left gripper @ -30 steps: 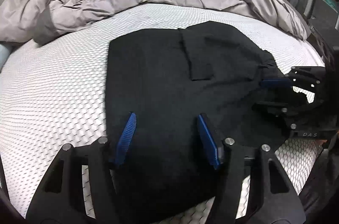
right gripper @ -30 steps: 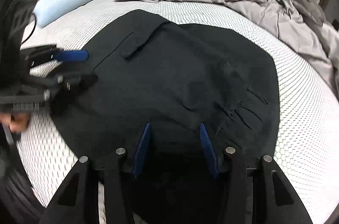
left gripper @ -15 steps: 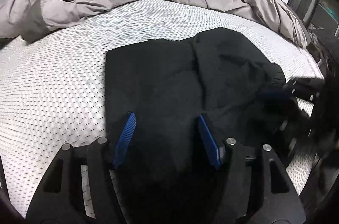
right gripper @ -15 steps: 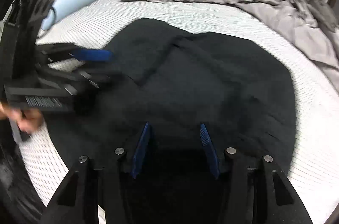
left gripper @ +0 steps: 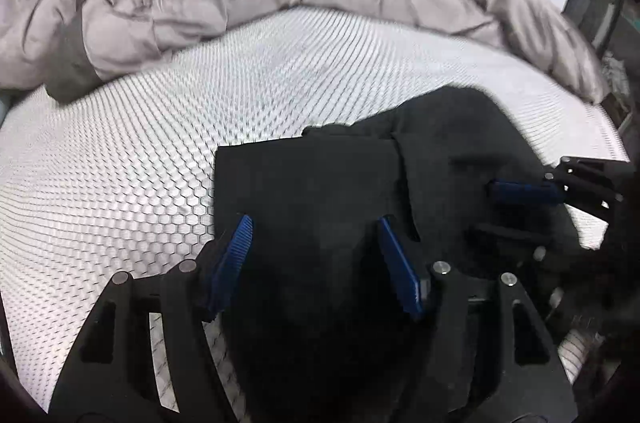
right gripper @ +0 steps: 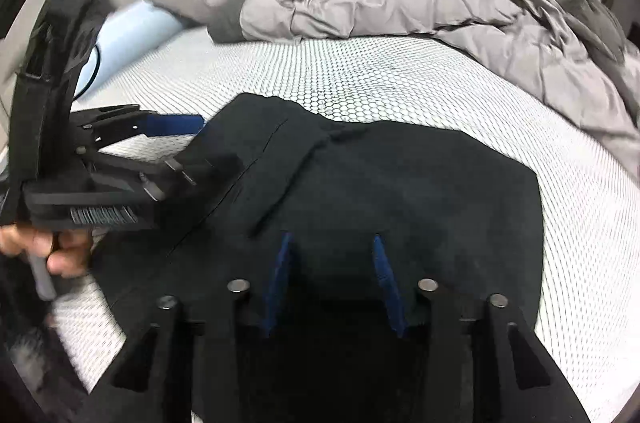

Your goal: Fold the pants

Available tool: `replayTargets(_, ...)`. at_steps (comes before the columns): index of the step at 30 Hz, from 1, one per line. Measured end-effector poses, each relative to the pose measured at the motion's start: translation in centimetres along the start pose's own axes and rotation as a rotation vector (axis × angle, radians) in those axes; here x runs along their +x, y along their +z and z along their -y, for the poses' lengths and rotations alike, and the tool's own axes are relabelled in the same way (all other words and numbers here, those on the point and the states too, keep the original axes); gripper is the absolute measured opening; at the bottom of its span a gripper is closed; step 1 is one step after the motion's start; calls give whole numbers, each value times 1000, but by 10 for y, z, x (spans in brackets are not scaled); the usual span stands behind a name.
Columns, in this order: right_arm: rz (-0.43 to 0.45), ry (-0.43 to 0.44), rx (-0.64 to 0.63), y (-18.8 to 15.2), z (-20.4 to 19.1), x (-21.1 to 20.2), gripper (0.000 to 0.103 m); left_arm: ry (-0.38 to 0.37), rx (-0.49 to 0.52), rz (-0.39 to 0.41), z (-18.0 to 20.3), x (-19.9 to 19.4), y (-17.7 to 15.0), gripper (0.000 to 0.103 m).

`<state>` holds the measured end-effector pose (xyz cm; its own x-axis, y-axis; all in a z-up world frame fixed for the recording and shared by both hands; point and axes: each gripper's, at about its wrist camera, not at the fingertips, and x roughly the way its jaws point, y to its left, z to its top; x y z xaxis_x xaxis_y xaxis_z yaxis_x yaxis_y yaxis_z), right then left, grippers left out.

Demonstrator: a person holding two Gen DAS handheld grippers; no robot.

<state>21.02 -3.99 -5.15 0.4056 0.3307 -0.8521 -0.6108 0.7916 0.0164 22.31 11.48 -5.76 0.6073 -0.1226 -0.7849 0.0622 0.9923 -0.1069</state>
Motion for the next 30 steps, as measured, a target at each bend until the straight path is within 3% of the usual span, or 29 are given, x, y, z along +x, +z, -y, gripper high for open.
replayTargets(3,-65,-53,-39,-1,-1,25,41,-20,-31,-17,-6,11,-1,64)
replayTargets(7,-99,-67,-20,-27,36,3,39,16,-45,-17,-20,8,-4,70)
replayTargets(10,-51,34,23,-45,61,-17,37,17,-97,-24,-32,3,-2,63)
replayTargets(14,24,152,124,-57,83,-46,40,12,-126,71,-31,-14,12,62)
replayTargets(17,73,200,266,-70,108,-58,40,52,-120,33,-28,3,13,62)
replayTargets(21,46,236,359,-78,118,-45,40,35,-210,-20,-44,23,11,67)
replayTargets(27,62,276,483,-77,133,-23,40,71,-173,27,-33,-5,8,67)
replayTargets(29,75,271,496,-75,134,-20,35,57,-141,40,-22,-14,5,67)
replayTargets(30,81,251,483,-75,132,-20,27,59,-128,46,-17,-16,7,67)
